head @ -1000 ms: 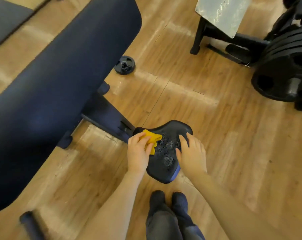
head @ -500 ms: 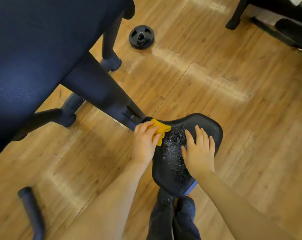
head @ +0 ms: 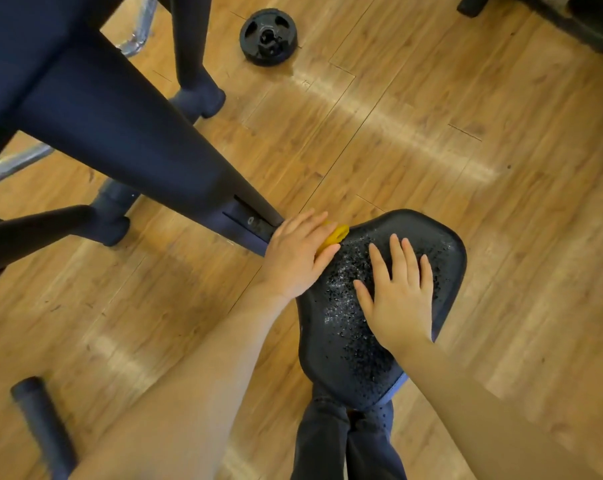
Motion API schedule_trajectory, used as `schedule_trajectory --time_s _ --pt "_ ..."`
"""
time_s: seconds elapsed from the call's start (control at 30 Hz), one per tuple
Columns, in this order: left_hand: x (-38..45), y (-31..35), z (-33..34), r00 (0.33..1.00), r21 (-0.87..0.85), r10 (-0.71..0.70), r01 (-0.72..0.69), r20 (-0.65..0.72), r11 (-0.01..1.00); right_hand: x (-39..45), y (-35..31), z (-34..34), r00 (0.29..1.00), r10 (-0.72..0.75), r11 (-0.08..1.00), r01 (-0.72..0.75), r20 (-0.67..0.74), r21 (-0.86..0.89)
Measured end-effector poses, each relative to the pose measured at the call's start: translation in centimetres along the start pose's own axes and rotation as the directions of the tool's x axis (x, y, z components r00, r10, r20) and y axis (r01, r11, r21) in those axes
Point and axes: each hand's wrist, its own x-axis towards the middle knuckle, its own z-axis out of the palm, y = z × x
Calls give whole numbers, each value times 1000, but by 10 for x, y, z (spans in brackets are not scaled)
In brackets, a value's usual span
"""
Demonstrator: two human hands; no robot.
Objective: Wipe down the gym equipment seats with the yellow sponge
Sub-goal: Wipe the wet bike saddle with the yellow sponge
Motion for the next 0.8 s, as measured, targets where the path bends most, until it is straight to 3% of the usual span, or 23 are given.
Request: schedule_trajectory --time_s 0.1,0.27,0.4,0.47,0.6,0.8 --pt "0 -1 8 1000 -32 23 -23 -15 999 -1 0 2 1000 3 1000 -3 -16 0" --pt "-22 11 20 983 -161 -79 51 -168 986 -1 0 2 1000 9 1000 -9 -13 8" --pt "-36 16 25 973 -226 -130 85 -191 970 -1 1 2 1000 15 1000 -15 -7 14" --pt "-23 14 22 959 -221 -219 177 -182 959 -1 1 2 1000 14 1000 -14 -1 14" --pt "14 3 13 851 -272 -514 471 -111 839 -1 1 2 1000 18 1000 -18 0 8" --pt "-14 15 16 899 -272 -413 364 -147 891 -1 0 2 1000 17 1000 -17 -18 14"
